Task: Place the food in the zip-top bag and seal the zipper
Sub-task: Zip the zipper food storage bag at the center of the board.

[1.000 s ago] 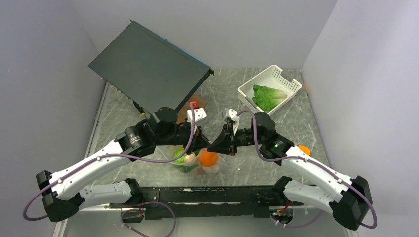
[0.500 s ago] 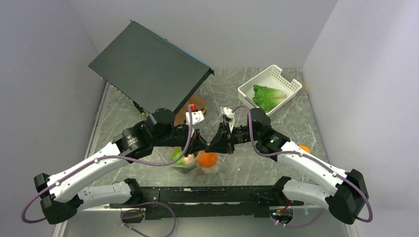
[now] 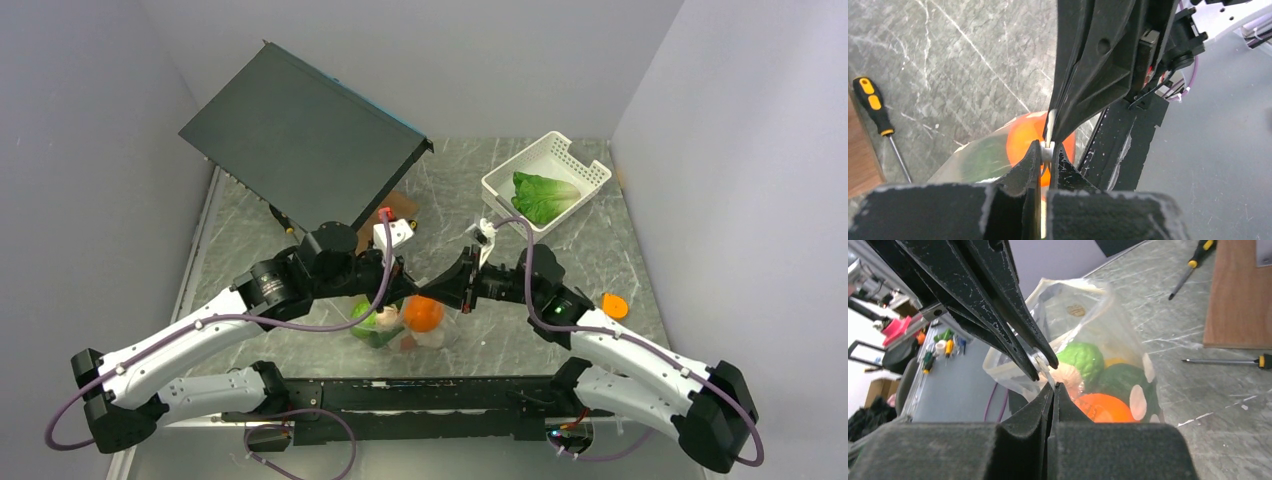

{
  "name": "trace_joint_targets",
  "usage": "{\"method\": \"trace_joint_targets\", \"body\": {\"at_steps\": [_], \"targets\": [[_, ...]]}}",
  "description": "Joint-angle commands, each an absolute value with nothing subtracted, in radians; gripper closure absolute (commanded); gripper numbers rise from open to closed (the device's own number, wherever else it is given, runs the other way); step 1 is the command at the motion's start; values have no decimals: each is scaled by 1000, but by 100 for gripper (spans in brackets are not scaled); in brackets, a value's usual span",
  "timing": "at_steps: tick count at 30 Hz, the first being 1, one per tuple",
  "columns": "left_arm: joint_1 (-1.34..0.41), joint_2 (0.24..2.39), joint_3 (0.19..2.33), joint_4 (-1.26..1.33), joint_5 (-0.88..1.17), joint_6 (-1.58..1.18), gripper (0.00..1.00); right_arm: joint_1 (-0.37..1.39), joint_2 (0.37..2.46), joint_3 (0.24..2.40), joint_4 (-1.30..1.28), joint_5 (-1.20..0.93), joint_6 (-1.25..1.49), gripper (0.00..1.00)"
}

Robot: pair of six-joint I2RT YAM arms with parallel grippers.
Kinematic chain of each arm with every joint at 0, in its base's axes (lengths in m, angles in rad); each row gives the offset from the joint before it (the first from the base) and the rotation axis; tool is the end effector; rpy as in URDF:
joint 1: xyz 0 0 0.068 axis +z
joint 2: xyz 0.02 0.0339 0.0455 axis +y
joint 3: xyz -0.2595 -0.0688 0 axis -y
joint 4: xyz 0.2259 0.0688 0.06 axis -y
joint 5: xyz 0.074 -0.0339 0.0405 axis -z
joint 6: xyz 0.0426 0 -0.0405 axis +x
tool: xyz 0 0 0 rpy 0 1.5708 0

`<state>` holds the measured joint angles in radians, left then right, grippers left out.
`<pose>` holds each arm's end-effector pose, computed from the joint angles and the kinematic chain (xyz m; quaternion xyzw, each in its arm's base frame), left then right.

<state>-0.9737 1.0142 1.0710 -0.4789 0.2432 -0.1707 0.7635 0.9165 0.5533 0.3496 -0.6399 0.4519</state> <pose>0.1097 -0.1796 0.3593 0.3863 0.7413 -0.3776 0.3982 0.1289 0.1585 0.2938 -0.3231 0.6333 0.5645 0.4194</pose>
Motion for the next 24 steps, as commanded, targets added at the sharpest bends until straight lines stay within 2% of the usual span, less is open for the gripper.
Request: {"method": "trace_joint_targets", "body": {"at_steps": [1,12,15,18,20,21,24], "targets": [[-976,949,1049,-578,166,-198,100,748,846,506,477,-445,537,100],[-976,857,1079,-721,141,-187,100,705,773,475,461,-457,542,100],[-976,834,1063,-689,152,-194,100,704,809,529,421,-598,482,100],[-976,828,1052,-642,174,-199,100,705,864,650,265,-767,379,99],[-976,835,1056,-631,185,-196,100,704,884,731,158,-815,317,77],[-976,842,1062,-632,188,-193,100,703,890,760,129,-839,299,62],[-976,861,1080,-643,199,-185,100,704,924,820,86,-917,253,43]]}}
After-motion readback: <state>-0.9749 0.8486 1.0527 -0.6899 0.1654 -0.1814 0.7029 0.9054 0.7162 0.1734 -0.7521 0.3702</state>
